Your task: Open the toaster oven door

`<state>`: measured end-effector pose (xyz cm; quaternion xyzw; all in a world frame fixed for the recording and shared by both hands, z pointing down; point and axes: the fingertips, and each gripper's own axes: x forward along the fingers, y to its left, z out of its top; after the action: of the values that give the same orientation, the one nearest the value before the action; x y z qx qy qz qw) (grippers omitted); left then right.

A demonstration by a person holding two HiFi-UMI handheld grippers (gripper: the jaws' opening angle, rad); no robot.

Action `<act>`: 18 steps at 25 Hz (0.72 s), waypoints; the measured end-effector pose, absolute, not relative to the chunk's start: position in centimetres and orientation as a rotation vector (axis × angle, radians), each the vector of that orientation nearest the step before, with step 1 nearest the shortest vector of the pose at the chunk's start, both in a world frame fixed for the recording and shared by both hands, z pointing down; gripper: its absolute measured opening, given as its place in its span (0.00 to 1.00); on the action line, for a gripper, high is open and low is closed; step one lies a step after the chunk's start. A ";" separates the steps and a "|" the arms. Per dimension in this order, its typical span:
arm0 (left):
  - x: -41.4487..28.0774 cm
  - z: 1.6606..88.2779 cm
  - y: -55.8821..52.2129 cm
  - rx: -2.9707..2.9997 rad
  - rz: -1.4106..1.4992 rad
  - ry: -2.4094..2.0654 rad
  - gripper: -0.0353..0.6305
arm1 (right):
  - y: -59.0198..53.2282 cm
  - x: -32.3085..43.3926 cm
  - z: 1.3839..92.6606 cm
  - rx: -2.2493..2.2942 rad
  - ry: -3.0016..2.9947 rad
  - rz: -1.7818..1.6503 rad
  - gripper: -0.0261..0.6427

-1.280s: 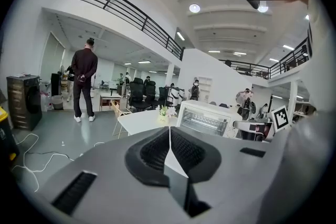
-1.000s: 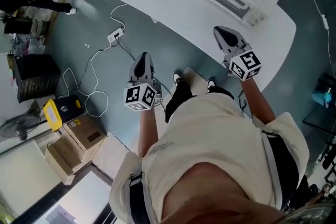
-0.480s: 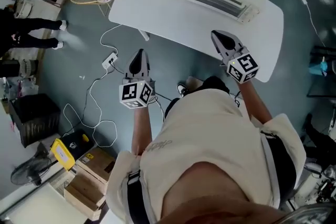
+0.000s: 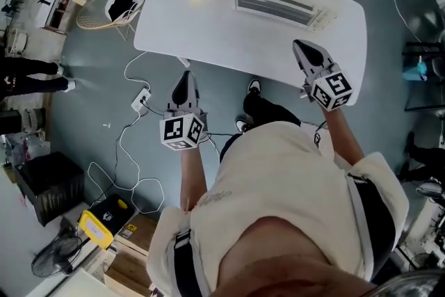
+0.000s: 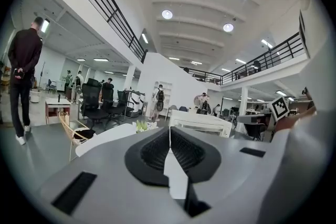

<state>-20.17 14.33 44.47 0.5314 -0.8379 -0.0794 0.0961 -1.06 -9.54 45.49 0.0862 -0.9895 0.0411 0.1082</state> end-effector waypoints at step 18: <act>-25.6 45.5 -3.9 1.845 -0.045 -2.270 0.09 | -22.4 -6.7 49.4 0.493 -2.913 0.201 0.05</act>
<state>-25.55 -3.95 45.54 0.6270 -0.7714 -0.0155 0.1077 -6.74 -22.43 49.35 0.1659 -0.9797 0.0676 0.0902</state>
